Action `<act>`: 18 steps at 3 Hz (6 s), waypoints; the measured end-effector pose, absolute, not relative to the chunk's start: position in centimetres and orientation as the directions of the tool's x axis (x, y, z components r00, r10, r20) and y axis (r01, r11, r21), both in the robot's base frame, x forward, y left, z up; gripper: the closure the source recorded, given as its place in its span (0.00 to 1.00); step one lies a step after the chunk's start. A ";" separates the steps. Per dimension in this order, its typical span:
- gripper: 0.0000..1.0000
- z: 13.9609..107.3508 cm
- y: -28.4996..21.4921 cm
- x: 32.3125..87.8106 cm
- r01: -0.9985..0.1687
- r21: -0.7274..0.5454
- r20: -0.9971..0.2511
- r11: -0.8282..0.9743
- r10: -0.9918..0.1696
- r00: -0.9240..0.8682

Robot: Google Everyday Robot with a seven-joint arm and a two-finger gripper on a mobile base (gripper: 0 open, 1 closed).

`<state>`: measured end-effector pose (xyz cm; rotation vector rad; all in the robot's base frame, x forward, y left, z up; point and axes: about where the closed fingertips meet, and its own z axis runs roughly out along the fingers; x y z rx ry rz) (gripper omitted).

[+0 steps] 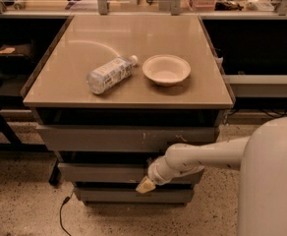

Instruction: Open middle drawer

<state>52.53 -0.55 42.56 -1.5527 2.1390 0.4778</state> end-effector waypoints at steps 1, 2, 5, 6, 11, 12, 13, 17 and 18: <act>0.60 42.6 -0.5 52.5 -0.952 0.015 -0.546 0.306 -0.795 -0.264; 0.83 42.6 -0.5 52.5 -0.952 0.015 -0.546 0.306 -0.795 -0.264; 1.00 43.8 -1.7 52.5 -0.939 0.008 -0.538 0.344 -0.790 -0.294; 1.00 43.6 -2.3 51.2 -0.932 0.024 -0.521 0.361 -0.791 -0.320; 1.00 42.8 -2.7 48.4 -0.925 0.087 -0.475 0.371 -0.801 -0.366; 1.00 42.9 -2.5 48.4 -0.925 0.087 -0.475 0.371 -0.800 -0.366; 1.00 43.3 -2.6 47.5 -0.922 0.102 -0.469 0.374 -0.799 -0.377; 1.00 43.3 -3.1 44.1 -0.910 0.174 -0.424 0.377 -0.805 -0.415; 1.00 43.4 -3.0 44.1 -0.909 0.174 -0.424 0.377 -0.805 -0.415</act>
Offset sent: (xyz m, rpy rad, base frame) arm 0.0000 0.0000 0.0000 0.0000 0.0000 0.0000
